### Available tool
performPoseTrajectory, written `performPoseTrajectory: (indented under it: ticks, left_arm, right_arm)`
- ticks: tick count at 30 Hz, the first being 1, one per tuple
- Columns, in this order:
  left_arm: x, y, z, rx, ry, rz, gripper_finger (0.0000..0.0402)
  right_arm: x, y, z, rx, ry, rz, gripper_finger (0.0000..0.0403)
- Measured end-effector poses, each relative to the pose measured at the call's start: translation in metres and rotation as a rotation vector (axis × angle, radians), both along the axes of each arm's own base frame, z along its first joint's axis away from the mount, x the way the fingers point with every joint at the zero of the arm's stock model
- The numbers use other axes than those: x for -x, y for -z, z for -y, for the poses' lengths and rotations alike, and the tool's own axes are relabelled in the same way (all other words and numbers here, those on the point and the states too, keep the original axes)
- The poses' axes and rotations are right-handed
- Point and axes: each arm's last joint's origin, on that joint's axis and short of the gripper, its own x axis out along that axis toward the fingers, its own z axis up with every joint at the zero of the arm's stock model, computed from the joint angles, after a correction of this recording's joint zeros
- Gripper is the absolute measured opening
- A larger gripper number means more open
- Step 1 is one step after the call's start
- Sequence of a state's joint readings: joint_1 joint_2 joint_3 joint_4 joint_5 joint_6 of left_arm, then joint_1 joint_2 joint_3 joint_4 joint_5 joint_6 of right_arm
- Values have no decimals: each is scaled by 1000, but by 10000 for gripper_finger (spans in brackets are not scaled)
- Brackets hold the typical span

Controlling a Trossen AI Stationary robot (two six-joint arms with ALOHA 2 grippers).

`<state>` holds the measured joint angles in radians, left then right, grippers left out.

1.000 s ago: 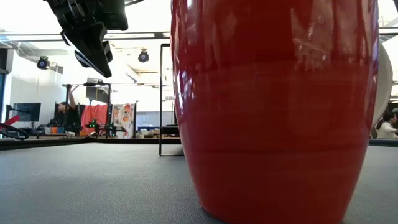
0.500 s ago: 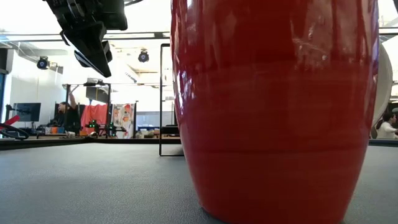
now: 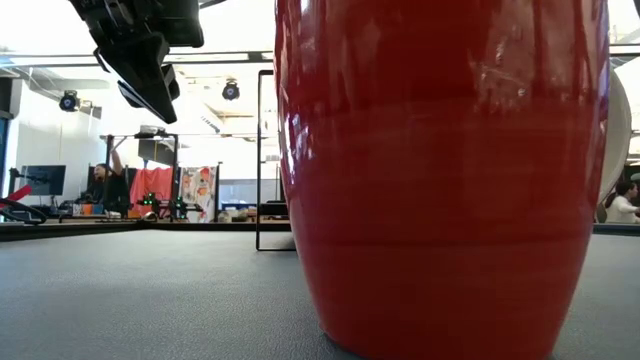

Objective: Place coffee mugs
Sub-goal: Put the top blue mug on the shelf

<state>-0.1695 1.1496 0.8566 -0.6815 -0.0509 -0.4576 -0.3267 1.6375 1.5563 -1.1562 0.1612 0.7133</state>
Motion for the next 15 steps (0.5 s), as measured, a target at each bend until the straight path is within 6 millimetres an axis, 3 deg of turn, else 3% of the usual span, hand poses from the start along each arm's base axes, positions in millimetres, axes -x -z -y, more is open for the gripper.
performPoseTrajectory:
  ticks: [6,15]
  left_arm:
    - [0,0,1,0,4,0,29]
    - [0,0,1,0,5,0,29]
  right_arm:
    - [3,12,-1,-16,21,-31,79]
    - [-1,12,0,-4,17,5,54]
